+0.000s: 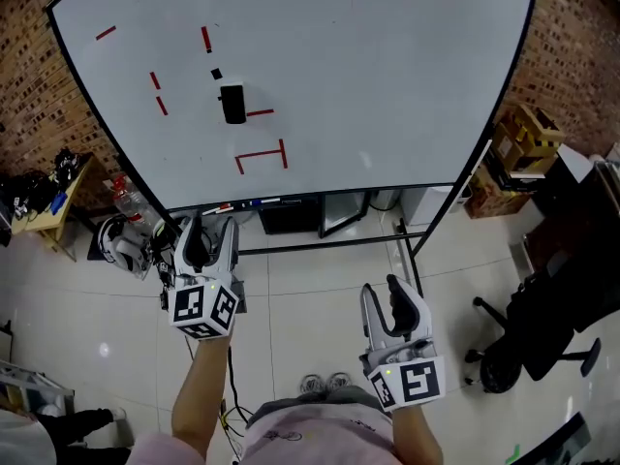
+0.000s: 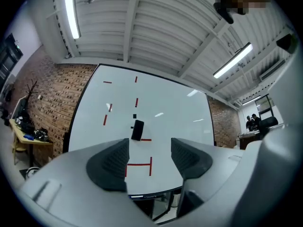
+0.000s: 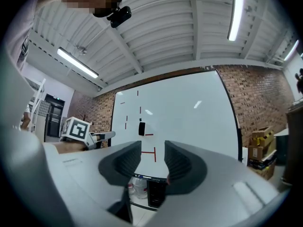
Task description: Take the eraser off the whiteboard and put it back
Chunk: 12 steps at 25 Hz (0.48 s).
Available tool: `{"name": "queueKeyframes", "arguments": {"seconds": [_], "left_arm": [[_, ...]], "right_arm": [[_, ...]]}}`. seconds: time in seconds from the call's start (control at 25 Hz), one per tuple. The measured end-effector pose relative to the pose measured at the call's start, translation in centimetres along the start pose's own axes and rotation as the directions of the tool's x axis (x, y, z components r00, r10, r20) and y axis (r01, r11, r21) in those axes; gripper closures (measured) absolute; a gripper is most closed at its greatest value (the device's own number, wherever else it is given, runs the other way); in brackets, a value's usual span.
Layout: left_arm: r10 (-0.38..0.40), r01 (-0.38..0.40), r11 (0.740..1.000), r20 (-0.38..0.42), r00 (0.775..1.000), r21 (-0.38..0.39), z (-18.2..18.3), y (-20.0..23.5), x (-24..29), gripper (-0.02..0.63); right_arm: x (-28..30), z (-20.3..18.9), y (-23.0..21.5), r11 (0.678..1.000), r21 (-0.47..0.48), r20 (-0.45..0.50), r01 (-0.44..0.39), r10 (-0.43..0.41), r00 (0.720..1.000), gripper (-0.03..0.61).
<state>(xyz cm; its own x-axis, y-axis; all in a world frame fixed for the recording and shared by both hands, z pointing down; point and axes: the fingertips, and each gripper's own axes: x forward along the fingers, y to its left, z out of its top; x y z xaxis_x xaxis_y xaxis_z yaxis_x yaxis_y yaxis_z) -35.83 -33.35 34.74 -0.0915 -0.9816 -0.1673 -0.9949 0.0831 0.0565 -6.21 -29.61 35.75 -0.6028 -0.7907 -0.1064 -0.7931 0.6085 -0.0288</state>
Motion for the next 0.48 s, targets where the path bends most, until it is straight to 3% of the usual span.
{"name": "queueKeyframes", "arguments": {"seconds": [0.24,0.48], "left_arm": [[-0.026,0.021,0.998,0.078,0.997,0.063,4.6,-4.2,-8.4,0.347],[0.071,-0.078,0.995,0.114,0.991,0.058,8.6,-6.2,-18.2,0.347]], "right_arm": [[-2.7,2.4,0.9,1.000,-0.010,0.054,-0.024,0.024,0.998,0.433],[-7.7,4.3,0.6,0.997,-0.024,0.072,-0.067,0.069,0.995,0.433]]}}
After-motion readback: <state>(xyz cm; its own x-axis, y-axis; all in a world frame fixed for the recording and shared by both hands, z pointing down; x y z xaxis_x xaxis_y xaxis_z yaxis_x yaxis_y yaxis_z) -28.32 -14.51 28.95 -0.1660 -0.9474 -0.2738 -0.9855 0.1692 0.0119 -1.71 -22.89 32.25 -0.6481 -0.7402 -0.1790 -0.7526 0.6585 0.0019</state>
